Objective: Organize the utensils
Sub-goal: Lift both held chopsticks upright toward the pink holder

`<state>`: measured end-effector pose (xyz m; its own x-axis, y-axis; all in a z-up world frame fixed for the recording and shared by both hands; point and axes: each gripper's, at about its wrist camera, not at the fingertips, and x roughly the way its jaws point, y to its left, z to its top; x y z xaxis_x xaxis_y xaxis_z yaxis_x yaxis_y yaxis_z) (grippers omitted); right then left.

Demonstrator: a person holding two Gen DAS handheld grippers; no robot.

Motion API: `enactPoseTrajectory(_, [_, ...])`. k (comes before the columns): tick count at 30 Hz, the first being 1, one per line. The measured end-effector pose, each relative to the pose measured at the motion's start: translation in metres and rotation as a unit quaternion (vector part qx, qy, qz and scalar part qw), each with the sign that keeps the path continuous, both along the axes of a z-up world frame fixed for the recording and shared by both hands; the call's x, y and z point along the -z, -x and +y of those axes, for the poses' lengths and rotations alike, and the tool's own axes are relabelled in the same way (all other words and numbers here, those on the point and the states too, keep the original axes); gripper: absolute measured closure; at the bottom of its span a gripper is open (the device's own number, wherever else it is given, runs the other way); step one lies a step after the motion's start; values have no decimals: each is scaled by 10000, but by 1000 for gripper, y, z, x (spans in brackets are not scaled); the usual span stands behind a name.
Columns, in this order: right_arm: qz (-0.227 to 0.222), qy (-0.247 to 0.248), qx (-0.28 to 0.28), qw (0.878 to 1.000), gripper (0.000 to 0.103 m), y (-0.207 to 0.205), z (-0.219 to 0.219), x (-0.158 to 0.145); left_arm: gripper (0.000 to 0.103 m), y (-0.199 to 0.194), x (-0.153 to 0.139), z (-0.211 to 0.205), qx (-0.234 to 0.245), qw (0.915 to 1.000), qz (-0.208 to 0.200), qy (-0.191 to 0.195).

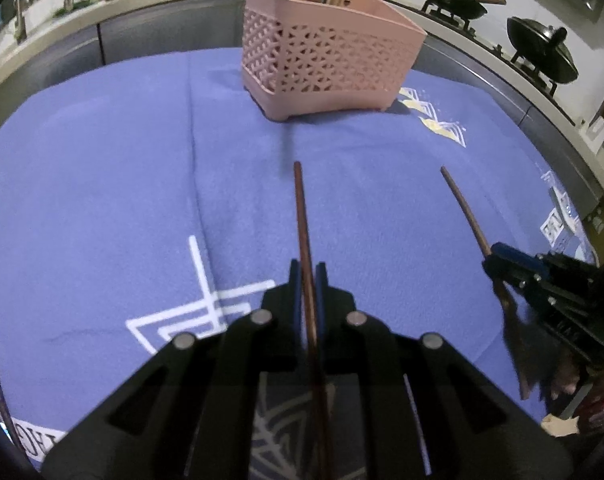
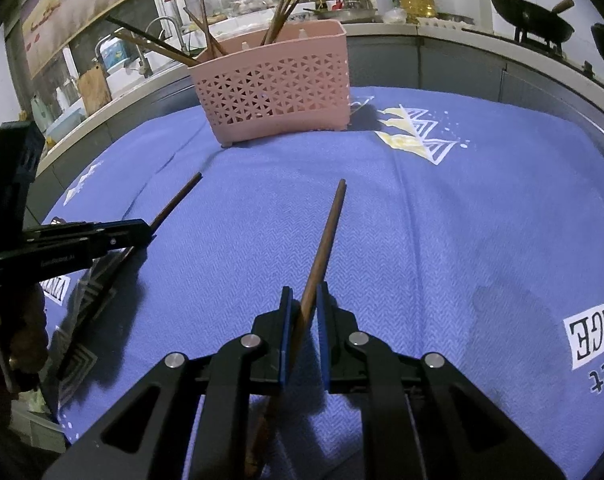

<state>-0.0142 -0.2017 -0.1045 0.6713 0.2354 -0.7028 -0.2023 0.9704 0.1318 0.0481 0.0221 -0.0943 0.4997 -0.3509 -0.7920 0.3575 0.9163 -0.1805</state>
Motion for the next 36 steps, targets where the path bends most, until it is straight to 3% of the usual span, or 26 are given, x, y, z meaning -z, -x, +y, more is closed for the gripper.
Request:
enactPoseTrajectory(8, [154,136,-89,9997,90,-18,1,-3,96,-19,-3,-5,-33,9998,115,-171])
enactPoseTrajectory(10, [217,101,-92,9997,90,-25,-2,-5,91,-25,-5,-10,6,9996,109,-263])
enactPoseTrajectory(12, [310,-29,-75,9995,89,-33,-5,-6,67,-31,-7,-13,-6,9994,100,-334])
enactPoseTrajectory(19, [579,-124,-142,9981,89,-58,-11,-10,65,-46,-7,-18,-53,9990,-2,-450])
enactPoseTrajectory(24, [539,67,-255,9982,89,-73,-5,-12,96,-47,-4,-20,-79,9980,-248,-570])
enactPoseTrajectory(31, [548,143,-524,9970,98,-75,7,-15,98,-43,-9,-13,-133,9988,-269,-379])
enactPoseTrajectory(36, [57,-52,-639,9979,98,-57,10,-43,98,-29,-34,0,-141,9985,-527,3])
